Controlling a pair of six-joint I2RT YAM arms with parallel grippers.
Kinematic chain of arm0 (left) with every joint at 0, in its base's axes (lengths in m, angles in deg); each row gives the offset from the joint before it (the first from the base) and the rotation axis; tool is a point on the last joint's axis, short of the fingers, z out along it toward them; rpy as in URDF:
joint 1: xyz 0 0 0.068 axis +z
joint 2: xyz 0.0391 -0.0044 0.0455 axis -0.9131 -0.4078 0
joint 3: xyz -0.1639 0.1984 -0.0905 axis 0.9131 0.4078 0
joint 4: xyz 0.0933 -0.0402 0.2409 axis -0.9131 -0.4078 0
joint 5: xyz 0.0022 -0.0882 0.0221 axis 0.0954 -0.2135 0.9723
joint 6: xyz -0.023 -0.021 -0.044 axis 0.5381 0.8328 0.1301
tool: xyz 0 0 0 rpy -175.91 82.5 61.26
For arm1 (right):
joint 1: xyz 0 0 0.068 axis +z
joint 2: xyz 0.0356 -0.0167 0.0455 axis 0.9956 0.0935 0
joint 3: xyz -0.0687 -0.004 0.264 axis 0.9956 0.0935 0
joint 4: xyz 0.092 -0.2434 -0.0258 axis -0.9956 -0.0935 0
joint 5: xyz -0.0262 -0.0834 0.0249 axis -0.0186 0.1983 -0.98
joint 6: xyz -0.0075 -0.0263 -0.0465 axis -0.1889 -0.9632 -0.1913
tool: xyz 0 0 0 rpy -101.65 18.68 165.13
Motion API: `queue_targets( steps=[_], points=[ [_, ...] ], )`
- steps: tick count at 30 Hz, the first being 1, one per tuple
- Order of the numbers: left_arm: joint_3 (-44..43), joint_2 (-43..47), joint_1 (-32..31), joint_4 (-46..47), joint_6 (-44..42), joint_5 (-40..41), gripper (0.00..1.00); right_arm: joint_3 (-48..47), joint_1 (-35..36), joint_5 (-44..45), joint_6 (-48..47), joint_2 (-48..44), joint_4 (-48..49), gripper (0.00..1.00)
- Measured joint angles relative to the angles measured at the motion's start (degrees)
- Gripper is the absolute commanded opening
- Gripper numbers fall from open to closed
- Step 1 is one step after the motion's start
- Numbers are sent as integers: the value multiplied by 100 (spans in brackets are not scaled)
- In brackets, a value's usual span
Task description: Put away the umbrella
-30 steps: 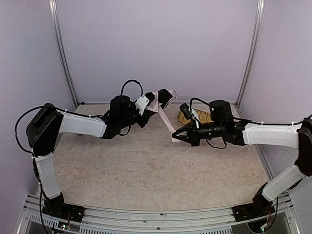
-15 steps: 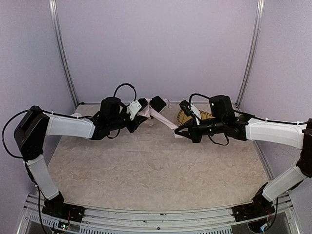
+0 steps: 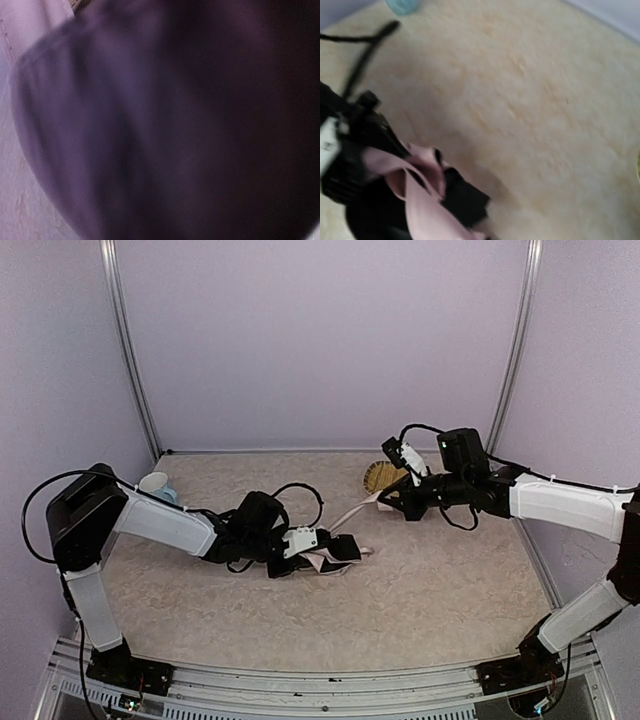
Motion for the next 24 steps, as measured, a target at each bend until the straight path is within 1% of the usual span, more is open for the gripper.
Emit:
queue_targets(
  steps=[4,8,11,14,18,20,24],
  points=[
    [391,111,-96,533,-282,33,0,-125,-149,37,2,131,-199,0],
    [1069,374,-514,1547,-584,304,0,-490,-240,50,-26,444,-262,0],
    [1314,393,-820,2122,-715,603,0,-844,-271,201,-85,868,-330,0],
    [1388,317,-1019,2435,-933,1156,0,-1259,-282,350,-103,1408,-367,0],
    [1388,-33,-1373,2796,-1281,2039,0,-1661,-284,245,-85,1869,-393,0],
    [1375,-138,-1473,2900,-1346,2297,0,-1834,-280,155,-85,2022,-426,0],
    [1235,-295,-1471,2892,-1353,2586,0,-2124,-282,-50,-109,2234,-442,0]
  ],
)
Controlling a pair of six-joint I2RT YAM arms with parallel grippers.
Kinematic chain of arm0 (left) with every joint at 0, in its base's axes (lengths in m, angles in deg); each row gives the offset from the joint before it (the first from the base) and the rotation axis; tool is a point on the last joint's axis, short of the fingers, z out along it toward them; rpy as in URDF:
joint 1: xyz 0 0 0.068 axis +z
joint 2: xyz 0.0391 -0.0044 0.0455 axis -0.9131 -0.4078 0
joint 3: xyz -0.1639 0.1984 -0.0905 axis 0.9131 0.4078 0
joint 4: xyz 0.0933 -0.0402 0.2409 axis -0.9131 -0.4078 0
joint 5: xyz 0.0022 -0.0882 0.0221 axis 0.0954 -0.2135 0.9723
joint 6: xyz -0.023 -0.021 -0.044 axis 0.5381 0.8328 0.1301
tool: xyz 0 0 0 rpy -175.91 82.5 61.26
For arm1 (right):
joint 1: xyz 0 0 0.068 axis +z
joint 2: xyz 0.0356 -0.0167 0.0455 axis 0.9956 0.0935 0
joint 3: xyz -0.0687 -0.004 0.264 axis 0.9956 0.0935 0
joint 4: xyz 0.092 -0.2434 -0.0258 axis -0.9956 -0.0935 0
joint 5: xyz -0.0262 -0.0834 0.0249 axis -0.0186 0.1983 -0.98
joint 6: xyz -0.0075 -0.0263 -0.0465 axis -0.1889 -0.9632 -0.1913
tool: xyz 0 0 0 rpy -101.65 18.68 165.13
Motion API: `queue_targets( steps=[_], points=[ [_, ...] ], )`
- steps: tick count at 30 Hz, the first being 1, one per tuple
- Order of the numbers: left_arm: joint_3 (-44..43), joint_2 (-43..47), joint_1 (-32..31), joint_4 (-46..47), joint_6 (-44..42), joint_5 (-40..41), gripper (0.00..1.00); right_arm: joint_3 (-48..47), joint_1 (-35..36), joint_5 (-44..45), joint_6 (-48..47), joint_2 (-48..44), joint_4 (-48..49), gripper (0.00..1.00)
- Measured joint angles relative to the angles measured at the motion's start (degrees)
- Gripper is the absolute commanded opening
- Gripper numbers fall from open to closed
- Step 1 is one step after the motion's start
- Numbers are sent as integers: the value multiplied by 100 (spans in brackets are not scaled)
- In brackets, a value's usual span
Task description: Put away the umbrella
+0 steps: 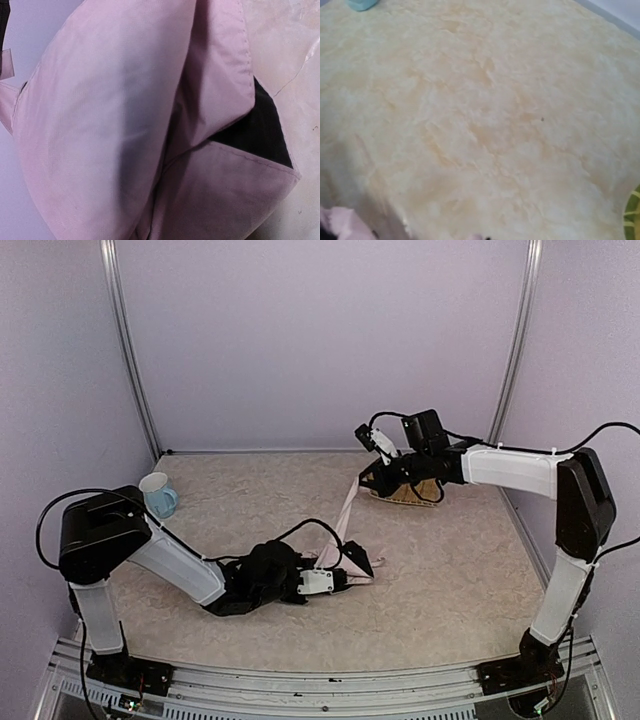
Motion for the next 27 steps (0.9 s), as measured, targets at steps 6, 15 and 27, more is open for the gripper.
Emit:
queue_targets(
  steps=[6,15,27],
  points=[
    [-17,-149,4,50,0,219,0,238,-120,-667,4,-111,203,0],
    [-632,-625,570,-42,402,466,0,2061,55,-1961,205,-1904,557,0],
    [-170,-678,654,820,-162,793,0,3353,487,-1504,960,-1950,-962,99]
  ],
)
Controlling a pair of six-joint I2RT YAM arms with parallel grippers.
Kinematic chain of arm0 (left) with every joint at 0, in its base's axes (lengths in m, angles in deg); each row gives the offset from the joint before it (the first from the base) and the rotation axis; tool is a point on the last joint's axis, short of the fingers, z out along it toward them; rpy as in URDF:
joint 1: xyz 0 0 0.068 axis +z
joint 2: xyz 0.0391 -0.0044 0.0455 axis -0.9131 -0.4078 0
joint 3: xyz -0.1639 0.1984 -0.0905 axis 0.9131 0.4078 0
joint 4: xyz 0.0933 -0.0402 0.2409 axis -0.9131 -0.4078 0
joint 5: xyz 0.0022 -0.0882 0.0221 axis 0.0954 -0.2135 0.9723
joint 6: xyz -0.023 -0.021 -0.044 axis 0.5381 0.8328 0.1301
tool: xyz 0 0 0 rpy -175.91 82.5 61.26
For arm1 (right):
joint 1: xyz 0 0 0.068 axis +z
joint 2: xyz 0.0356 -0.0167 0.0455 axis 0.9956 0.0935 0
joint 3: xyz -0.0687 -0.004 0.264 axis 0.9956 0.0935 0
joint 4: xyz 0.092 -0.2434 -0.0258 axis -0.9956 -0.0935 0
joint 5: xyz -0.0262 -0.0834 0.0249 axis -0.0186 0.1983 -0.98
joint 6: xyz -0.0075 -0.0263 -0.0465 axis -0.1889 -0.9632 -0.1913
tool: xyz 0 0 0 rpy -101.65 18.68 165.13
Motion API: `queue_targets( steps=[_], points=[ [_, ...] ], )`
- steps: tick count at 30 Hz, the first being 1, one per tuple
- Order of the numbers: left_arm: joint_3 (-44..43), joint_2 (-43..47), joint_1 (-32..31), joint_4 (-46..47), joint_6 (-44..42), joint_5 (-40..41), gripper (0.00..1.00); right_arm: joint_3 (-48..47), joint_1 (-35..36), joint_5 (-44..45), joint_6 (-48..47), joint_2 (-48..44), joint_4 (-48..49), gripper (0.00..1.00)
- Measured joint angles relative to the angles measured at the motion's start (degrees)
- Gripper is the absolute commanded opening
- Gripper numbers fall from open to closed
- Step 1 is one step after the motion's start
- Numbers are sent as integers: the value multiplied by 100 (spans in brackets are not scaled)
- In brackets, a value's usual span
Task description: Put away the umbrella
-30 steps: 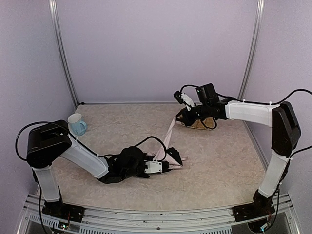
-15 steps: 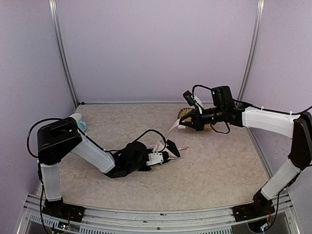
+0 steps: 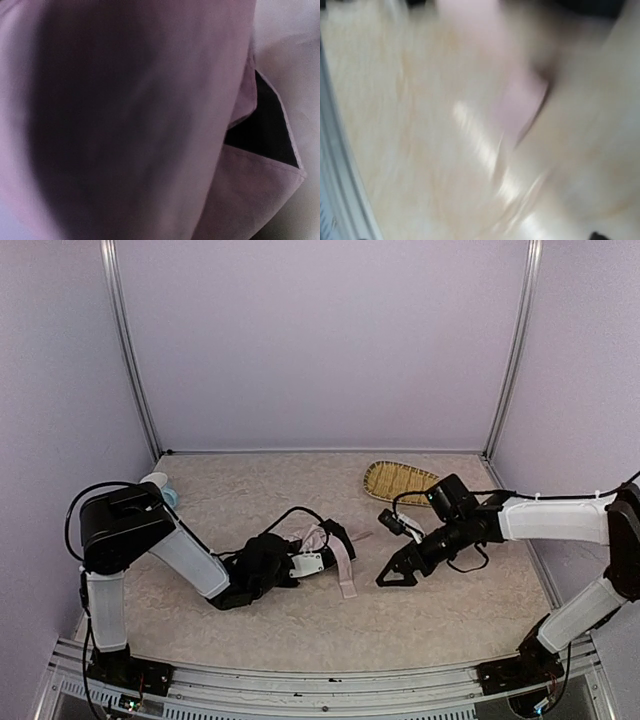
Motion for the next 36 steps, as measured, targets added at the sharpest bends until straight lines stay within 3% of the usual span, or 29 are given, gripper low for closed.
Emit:
queue_targets(
  steps=[3,9,19,29,35,36],
  points=[
    [455,39,-118,654,-483,184,0,-739,-146,442,-354,-417,-234,100],
    [1137,291,-485,1565,-1637,308,0,-1408,-289,619,-1493,-852,264,100],
    [1394,1014,-1067,2544,-3163,297,0,-1639,409,341,-3298,468,254,100],
    [1401,929,-1209,3016,-3978,446,0,-1683,802,452,-3864,1386,415,100],
    [1401,931,-1325,3101,-4087,420,0,-1683,850,509,-3818,1604,1014,81],
    [1401,931,-1322,3104,-4081,426,0,-1681,852,468,-3797,1604,1104,72]
  ],
)
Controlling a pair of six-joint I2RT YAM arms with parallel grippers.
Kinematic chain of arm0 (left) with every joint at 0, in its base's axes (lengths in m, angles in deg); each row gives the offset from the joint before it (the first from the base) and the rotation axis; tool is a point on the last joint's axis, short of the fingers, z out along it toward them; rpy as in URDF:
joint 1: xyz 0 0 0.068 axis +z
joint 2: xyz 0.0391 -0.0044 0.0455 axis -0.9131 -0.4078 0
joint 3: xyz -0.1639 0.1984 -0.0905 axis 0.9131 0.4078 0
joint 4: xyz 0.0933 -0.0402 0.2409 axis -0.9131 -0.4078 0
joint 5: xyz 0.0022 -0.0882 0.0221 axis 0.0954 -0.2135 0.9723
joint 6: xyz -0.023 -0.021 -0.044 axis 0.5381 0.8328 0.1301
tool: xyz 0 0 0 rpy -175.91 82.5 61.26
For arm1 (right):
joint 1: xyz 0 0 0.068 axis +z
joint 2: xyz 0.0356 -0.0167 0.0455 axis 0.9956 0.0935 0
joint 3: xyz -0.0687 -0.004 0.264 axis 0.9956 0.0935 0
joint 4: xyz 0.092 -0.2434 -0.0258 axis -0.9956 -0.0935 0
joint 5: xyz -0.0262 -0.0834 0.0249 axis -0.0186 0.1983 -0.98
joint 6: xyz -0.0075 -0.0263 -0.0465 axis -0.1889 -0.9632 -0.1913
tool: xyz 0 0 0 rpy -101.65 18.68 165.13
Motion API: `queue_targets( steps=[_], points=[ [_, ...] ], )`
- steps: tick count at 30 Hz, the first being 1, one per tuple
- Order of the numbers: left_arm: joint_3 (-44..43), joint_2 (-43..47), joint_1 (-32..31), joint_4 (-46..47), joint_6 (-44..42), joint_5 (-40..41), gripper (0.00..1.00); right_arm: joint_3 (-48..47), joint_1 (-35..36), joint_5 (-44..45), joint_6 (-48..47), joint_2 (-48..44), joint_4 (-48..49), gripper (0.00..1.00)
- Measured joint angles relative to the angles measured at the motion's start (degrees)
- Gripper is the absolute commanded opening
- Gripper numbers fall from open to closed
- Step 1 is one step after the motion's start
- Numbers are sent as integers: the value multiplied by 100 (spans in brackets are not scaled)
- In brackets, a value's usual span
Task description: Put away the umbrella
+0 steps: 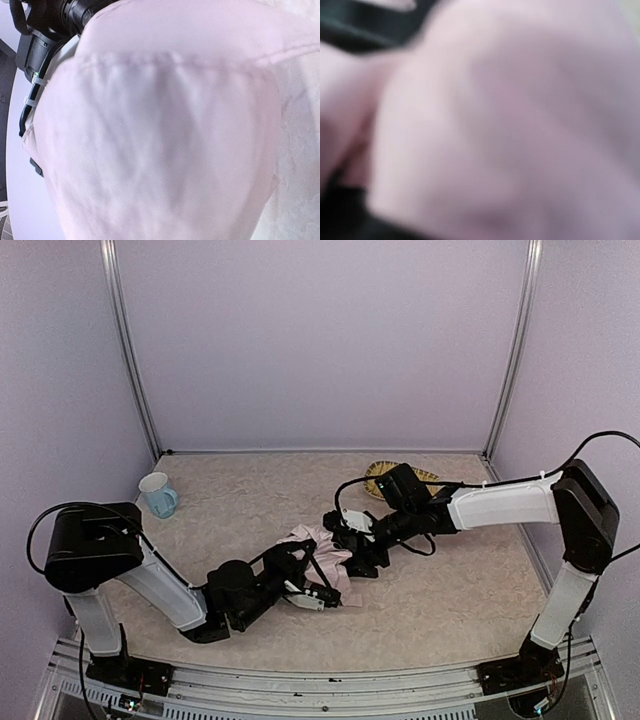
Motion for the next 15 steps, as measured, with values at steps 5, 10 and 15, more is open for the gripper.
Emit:
queue_targets(
  steps=[5,10,15],
  points=[
    [-2,22,35,42,44,79,0,0,-4,-227,-22,-2,251,31],
    [-11,22,33,26,79,59,0,92,-11,-256,-2,-48,341,49],
    [-175,35,46,-269,326,59,0,247,-15,-133,129,-240,407,79]
  ],
)
